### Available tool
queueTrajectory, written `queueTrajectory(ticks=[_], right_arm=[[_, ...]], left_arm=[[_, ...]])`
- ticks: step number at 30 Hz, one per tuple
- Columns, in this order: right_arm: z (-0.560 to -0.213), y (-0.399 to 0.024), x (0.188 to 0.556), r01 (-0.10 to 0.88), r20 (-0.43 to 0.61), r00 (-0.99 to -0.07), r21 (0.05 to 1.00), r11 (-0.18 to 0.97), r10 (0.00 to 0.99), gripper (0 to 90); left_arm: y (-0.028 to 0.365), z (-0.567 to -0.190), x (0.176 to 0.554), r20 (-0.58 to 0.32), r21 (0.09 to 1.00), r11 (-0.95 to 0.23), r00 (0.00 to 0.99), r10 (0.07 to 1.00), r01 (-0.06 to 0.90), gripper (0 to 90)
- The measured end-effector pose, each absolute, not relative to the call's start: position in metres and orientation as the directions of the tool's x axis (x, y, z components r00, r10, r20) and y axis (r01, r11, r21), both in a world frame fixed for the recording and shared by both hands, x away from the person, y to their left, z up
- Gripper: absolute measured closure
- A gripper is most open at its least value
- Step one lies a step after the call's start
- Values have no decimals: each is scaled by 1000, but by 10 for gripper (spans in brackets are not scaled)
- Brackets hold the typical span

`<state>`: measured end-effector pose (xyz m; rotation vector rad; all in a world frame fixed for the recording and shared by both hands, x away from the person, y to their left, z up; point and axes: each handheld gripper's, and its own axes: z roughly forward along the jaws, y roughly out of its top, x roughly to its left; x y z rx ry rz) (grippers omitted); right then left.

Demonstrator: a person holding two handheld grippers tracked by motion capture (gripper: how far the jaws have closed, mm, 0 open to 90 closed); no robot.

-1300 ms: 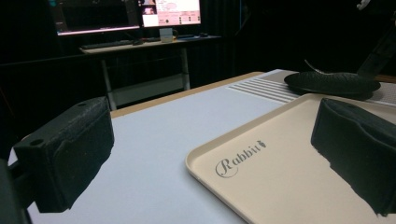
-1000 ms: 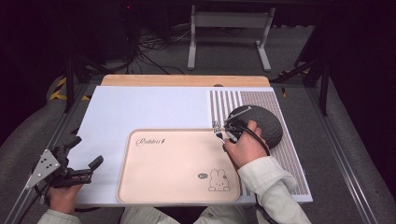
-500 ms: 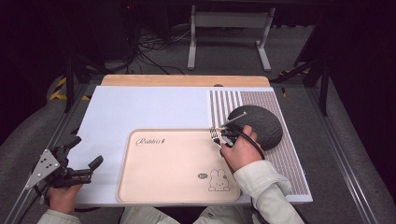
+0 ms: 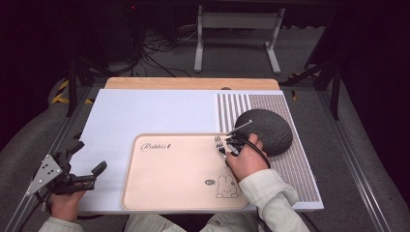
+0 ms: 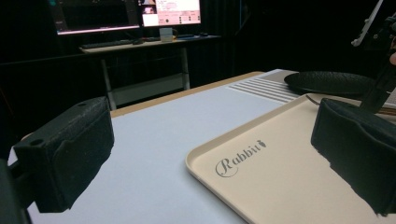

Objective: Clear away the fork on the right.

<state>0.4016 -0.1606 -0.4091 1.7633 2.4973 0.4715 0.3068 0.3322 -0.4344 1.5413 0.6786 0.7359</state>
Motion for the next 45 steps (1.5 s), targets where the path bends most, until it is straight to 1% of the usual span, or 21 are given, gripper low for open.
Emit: queueTrajectory(ticks=[23,26,27,28,30,31,33,37,38,39,40,41,43,45], right_arm=[[-417,-158,401,923,148,-337,245,296,930,788],[-417,-158,402,922,155,-341,248,297,927,776],[-417,-158,402,921,158,-342,251,298,926,726],[-416,-159,402,917,157,-344,269,295,926,692],[-414,-160,402,914,157,-350,274,299,923,636],[-414,-160,402,914,157,-350,274,299,923,636],[-412,-160,402,907,152,-359,291,305,921,593],[-407,-161,402,888,120,-383,321,329,916,477],[-404,-161,403,874,101,-399,342,345,911,397],[-402,-161,403,860,83,-417,358,363,905,352],[-402,-161,403,860,83,-417,358,363,905,352],[-399,-161,405,823,75,-469,399,405,880,261],[-396,-162,407,776,41,-520,440,452,853,196],[-392,-164,409,747,48,-558,464,476,828,164]], left_arm=[[332,-434,307,66,996,-88,628,775,4,0],[332,-434,307,67,996,-90,629,775,5,0],[332,-434,307,68,996,-91,629,775,4,0],[332,-434,307,66,996,-90,628,775,7,0],[332,-435,307,64,996,-86,628,775,5,0],[332,-435,307,64,996,-86,628,775,5,0],[332,-434,307,65,996,-87,629,775,5,0],[332,-434,307,67,996,-90,629,775,5,0],[332,-435,307,64,996,-87,628,775,5,0],[332,-435,307,64,996,-87,628,776,5,0],[332,-435,307,64,996,-87,628,776,5,0],[332,-434,307,67,996,-89,628,775,4,0],[333,-434,307,67,996,-89,628,775,4,0],[333,-434,307,66,996,-88,628,775,5,0]])
